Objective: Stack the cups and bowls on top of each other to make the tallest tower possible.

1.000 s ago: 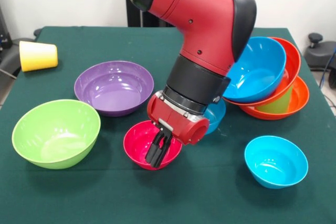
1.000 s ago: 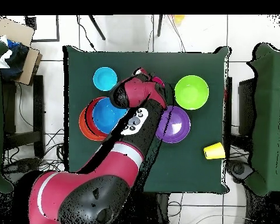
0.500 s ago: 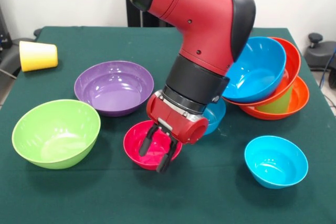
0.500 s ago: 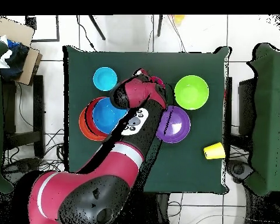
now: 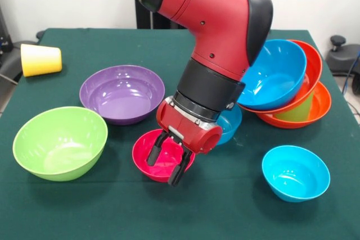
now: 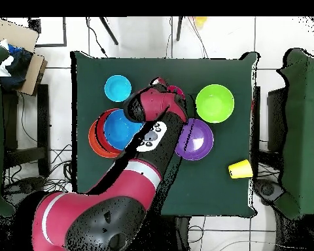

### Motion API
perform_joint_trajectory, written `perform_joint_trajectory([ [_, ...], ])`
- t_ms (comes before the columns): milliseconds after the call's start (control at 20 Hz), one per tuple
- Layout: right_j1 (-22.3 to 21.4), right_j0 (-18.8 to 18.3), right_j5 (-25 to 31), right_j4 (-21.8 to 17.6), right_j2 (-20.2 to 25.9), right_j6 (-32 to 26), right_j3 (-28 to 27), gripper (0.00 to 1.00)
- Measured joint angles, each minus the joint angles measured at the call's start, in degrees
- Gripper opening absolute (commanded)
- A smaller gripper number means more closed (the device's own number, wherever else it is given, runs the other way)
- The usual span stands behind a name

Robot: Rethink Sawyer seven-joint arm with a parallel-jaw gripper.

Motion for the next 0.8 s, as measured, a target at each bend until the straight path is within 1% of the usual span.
perform_joint_trajectory([
  [450, -0.02, -0.09, 0.0, 0.12, 0.05, 0.0, 0.2, 1.0],
  [800, -0.09, 0.4, 0.0, 0.89, 0.07, 0.0, 2.03, 1.0],
])
